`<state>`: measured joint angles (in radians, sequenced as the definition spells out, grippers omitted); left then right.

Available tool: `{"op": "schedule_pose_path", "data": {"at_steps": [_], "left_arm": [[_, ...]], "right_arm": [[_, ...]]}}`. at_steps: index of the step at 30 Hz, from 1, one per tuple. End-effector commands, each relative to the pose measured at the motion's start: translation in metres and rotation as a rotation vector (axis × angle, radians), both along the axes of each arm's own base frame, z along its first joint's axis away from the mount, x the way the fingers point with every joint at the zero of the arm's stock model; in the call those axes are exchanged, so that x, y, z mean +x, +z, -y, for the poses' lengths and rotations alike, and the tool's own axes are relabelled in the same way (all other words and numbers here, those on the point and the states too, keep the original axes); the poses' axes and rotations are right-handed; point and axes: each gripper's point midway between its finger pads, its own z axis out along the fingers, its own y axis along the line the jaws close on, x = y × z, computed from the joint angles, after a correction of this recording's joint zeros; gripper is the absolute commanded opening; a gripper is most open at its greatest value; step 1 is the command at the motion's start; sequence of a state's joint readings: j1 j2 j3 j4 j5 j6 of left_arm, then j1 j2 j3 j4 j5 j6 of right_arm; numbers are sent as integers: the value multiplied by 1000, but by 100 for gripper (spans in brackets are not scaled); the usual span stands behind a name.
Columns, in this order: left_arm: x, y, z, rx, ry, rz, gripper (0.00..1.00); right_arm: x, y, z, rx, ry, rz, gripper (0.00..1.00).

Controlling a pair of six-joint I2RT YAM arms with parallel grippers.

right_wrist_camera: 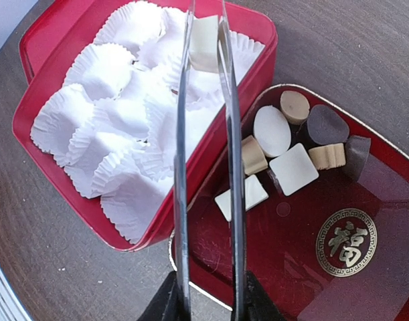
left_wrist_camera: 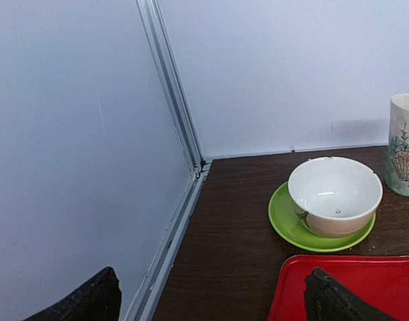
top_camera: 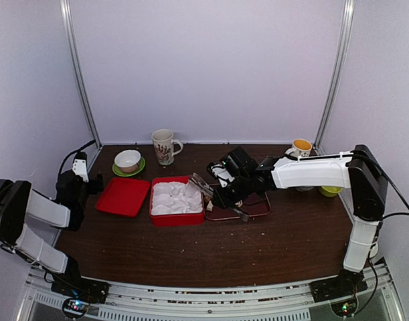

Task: Pack the chocolate
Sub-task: Place the fake chocolate in the empty pocket of the box.

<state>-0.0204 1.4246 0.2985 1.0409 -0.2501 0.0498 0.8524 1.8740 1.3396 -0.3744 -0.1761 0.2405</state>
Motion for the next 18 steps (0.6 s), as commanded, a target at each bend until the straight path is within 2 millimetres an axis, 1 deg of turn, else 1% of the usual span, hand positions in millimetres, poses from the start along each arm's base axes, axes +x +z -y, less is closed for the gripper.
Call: {"op": "schedule_pose_path", "data": {"at_steps": [1, 4, 7, 12, 18], "left_arm": [[1, 8, -7, -15, 37, 34, 98], [1, 9, -7, -15, 37, 36, 98], [1, 9, -7, -15, 37, 36, 98], [1, 9, -7, -16, 37, 37, 98], [1, 9, -7, -16, 36, 36, 98]], "right_arm": [[14, 13, -7, 22, -29, 39, 28], [16, 12, -10, 20, -28, 40, 29], [19, 13, -11, 15, -32, 47, 32], [22, 22, -10, 38, -43, 77, 38], [22, 30, -7, 47, -46, 101, 39]]}}
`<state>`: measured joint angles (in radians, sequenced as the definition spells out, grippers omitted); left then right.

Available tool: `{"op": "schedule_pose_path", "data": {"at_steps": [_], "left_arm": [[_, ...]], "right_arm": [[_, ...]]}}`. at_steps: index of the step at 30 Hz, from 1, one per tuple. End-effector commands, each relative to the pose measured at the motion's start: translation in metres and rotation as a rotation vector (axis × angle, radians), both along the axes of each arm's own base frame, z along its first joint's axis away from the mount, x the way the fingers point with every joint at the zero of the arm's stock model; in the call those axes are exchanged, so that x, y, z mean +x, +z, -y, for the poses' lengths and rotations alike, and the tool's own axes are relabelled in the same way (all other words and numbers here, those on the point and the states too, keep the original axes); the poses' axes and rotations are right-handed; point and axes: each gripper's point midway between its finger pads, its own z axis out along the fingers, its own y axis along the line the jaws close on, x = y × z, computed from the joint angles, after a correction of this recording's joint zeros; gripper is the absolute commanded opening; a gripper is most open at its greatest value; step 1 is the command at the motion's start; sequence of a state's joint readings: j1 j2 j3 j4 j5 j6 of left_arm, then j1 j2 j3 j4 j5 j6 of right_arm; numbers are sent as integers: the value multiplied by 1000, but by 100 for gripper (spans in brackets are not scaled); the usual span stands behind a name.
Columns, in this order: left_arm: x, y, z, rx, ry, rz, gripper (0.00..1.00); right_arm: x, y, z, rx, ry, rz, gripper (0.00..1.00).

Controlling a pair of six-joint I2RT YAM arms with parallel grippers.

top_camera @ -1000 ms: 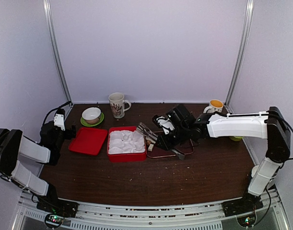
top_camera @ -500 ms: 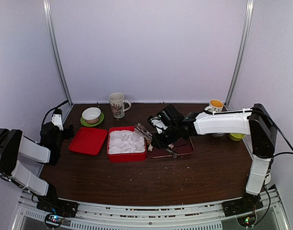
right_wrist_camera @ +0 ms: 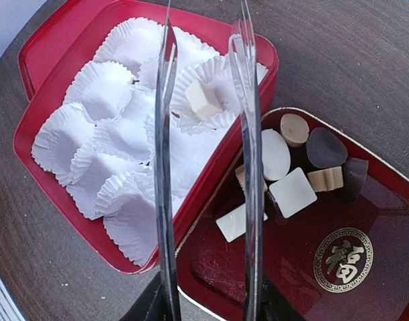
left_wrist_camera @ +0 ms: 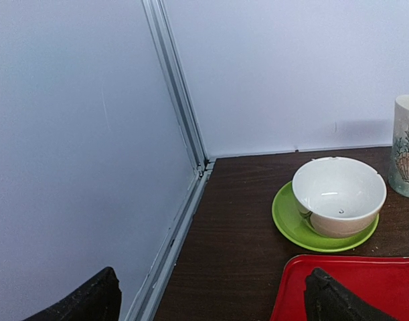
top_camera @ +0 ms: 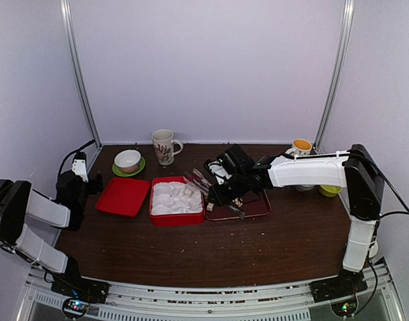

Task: Pack the chocolate
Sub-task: Place the fake chocolate in the empty pocket of the box, then pick up the fake chocolate from the plate.

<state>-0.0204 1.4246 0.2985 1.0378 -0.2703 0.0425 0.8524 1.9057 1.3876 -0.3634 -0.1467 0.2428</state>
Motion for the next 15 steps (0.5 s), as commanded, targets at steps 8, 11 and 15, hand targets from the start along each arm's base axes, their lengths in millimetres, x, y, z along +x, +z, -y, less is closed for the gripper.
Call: {"op": "schedule_pose_path", "data": {"at_steps": [8, 11, 15], "left_arm": [[2, 9, -4, -10, 15, 37, 98], [2, 9, -3, -10, 15, 36, 98], [2, 9, -4, -10, 16, 35, 98]], "right_arm": [[-5, 71, 15, 118, 3, 160, 37], [-12, 86, 26, 119, 12, 185, 37], [-21, 86, 45, 120, -7, 152, 36]]}}
